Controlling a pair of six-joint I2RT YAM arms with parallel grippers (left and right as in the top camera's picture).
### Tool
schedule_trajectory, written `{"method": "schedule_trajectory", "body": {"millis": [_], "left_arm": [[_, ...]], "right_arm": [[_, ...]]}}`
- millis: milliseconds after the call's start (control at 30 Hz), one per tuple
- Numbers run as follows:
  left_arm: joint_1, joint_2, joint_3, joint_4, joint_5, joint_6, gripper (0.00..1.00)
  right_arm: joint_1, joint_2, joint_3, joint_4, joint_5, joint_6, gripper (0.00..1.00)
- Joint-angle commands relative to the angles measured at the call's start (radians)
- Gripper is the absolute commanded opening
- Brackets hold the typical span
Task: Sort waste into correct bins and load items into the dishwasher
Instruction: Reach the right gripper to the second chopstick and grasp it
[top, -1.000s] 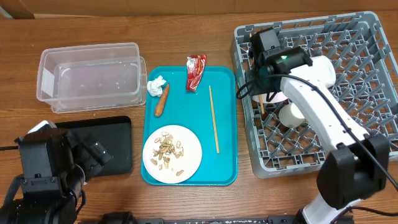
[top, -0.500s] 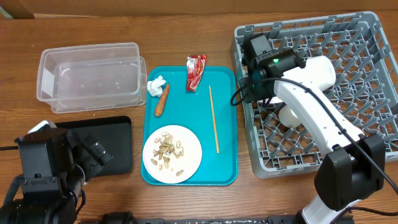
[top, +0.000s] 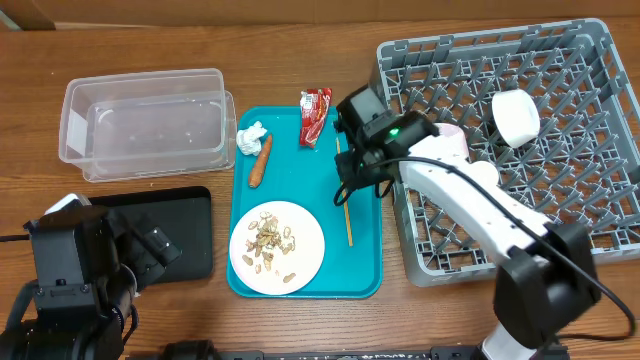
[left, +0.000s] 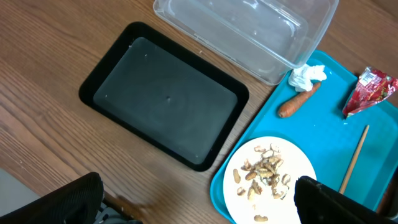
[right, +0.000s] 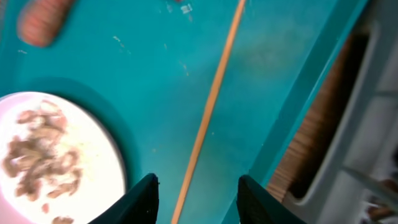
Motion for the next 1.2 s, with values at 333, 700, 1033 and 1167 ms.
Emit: {"method": "schedule_trajectory", "body": {"millis": [333, 700, 1033, 1167], "left_arm": [[0.005, 0.002, 0.013, 0.002, -0.021, -0.010, 1.00], [0.005, 0.002, 0.013, 0.002, -0.021, -0.010, 1.00], [0.005, 0.002, 0.013, 0.002, -0.021, -0.010, 1.00], [0.005, 0.002, 0.013, 0.002, -0.021, -0.010, 1.00]], "right_arm": [[0.016, 0.200, -0.093, 0.072, -0.010, 0.011, 0.36], [0.019, 0.155, -0.024, -0.026, 0.036, 0.008, 0.38], [0.040, 0.103, -0.032, 0.000, 0.023, -0.012, 0.38], [0.041, 0.137, -0.079, 0.059, -0.021, -0.011, 0.37]]}}
